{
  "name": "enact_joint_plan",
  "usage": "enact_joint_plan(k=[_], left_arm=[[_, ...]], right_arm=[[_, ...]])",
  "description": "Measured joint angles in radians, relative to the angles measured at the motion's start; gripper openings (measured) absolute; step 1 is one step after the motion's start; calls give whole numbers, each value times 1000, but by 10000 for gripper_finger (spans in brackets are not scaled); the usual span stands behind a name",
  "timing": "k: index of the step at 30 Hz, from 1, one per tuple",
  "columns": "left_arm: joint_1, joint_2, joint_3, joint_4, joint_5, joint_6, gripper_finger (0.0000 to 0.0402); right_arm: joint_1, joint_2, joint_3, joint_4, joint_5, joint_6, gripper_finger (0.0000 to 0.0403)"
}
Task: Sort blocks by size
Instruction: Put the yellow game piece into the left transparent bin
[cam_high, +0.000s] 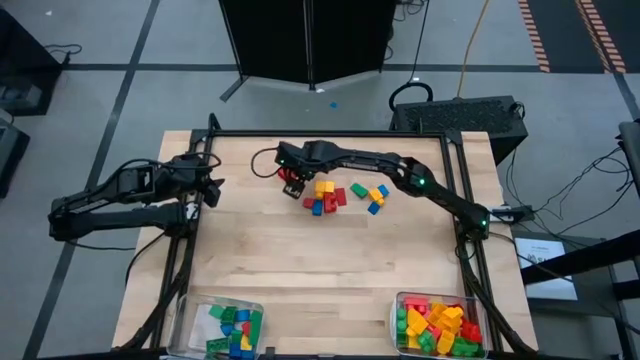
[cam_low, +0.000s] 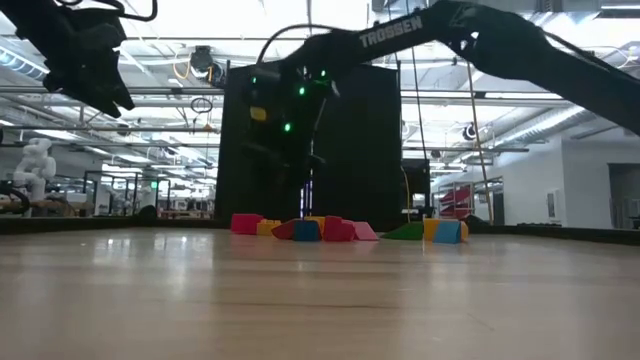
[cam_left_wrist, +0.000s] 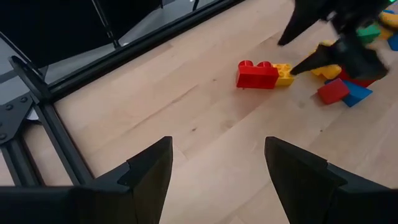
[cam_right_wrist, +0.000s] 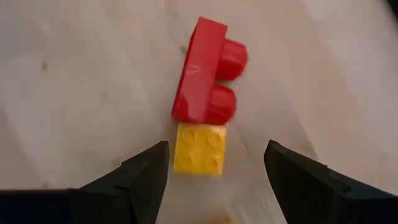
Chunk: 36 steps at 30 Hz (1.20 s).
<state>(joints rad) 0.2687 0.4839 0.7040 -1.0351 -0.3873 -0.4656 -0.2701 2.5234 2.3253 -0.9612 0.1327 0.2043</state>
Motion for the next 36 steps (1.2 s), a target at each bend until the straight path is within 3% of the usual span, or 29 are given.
enact_joint_plan(k=[12,19,26,36], left_arm=[[0,0,0,0,-7,0,255],[0,0,0,0,-7,0,255],[0,0,0,0,-7,0,255],[0,0,0,-3,-7,0,255]], right_arm=[[4,56,1,20,15,35,240],[1,57,1,-12,-7,56,113],[13,52,29,-52,-80,61,113],[129,-109,31,-9,-110,77,113]])
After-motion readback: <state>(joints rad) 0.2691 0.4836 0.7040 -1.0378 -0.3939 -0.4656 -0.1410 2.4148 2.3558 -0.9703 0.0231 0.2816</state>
